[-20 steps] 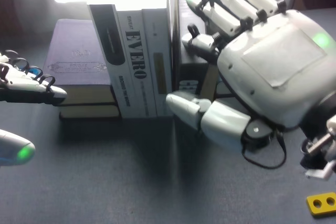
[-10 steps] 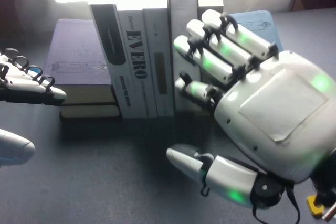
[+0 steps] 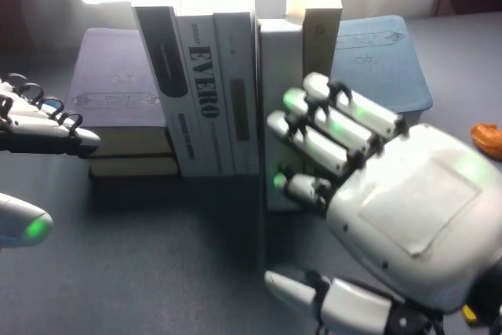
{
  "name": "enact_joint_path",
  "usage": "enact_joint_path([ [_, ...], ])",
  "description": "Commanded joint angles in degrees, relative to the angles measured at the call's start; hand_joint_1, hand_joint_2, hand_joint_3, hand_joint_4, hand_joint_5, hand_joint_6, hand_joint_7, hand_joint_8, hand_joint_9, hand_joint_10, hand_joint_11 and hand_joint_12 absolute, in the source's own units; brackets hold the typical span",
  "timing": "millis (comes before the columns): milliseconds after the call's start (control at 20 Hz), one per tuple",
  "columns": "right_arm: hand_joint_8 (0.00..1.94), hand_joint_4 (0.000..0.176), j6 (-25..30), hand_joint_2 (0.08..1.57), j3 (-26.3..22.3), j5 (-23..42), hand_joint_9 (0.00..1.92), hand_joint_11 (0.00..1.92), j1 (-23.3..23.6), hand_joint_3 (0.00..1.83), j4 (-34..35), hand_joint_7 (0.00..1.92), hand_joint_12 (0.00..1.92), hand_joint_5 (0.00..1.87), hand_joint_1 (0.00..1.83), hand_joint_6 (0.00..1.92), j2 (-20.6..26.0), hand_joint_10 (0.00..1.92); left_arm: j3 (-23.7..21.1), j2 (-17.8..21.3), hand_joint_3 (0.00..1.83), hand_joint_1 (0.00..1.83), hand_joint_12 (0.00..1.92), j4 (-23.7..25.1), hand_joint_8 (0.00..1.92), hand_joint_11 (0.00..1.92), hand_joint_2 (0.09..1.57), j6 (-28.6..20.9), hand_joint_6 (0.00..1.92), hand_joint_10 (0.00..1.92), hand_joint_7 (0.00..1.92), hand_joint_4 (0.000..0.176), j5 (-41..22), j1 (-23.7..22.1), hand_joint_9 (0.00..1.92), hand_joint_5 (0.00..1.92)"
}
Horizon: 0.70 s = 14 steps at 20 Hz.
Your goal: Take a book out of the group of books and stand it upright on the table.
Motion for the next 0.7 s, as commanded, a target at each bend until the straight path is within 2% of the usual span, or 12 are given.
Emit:
enact_joint_path([
  [0,0.00,0.001,-0.10,1.22,-0.14,4.26,0.01,0.00,0.26,0.00,-3.06,0.11,0.00,0.74,0.00,0.02,0.18,0.00,0.21,0.05,0.00,0.00,0.44,0.53,0.01,0.00,1.29,-0.03,0.00,0.01,0.10,0.040,4.38,-0.52,0.06,0.06],
  [150,0.00,0.003,0.40,1.22,0.12,4.04,0.01,0.00,0.05,0.00,-3.06,0.10,0.00,0.73,0.00,0.02,0.07,0.00,0.22,0.05,0.00,0.00,0.39,0.53,0.00,0.00,1.29,-0.03,0.00,0.00,0.11,0.034,4.38,-0.52,0.06,0.05],
  [250,0.01,0.006,0.48,1.22,0.80,3.60,0.01,0.00,-0.16,0.00,-3.06,0.11,0.00,0.75,0.00,0.03,-0.13,0.00,0.23,0.05,0.00,0.00,0.36,0.53,0.00,0.00,1.29,-0.03,0.00,0.00,0.09,0.037,4.38,-0.52,0.06,0.04],
  [300,0.00,0.000,0.77,1.22,1.37,3.20,0.01,0.00,-0.39,0.00,-3.06,0.11,0.00,0.75,0.00,0.03,-0.28,0.00,0.25,0.05,0.00,0.00,0.38,0.53,0.00,0.00,1.29,-0.03,0.00,0.00,0.09,0.037,4.38,-0.52,0.07,0.05],
  [550,0.01,0.000,0.74,1.23,3.08,1.95,0.00,0.00,-2.37,0.00,-3.07,0.10,0.00,0.78,0.00,0.03,-1.13,0.00,0.26,0.05,0.00,0.00,0.48,0.53,0.00,0.00,1.29,-0.03,0.00,0.01,0.11,0.036,4.38,-0.52,0.09,0.05],
  [650,0.01,0.000,0.67,1.23,3.77,1.93,0.00,0.00,-2.59,0.00,-3.08,0.10,0.00,0.79,0.00,0.04,-1.46,0.00,0.26,0.05,0.00,0.00,0.61,0.53,0.01,0.00,1.29,-0.03,0.02,0.01,0.16,0.042,4.38,-0.52,0.13,0.10],
])
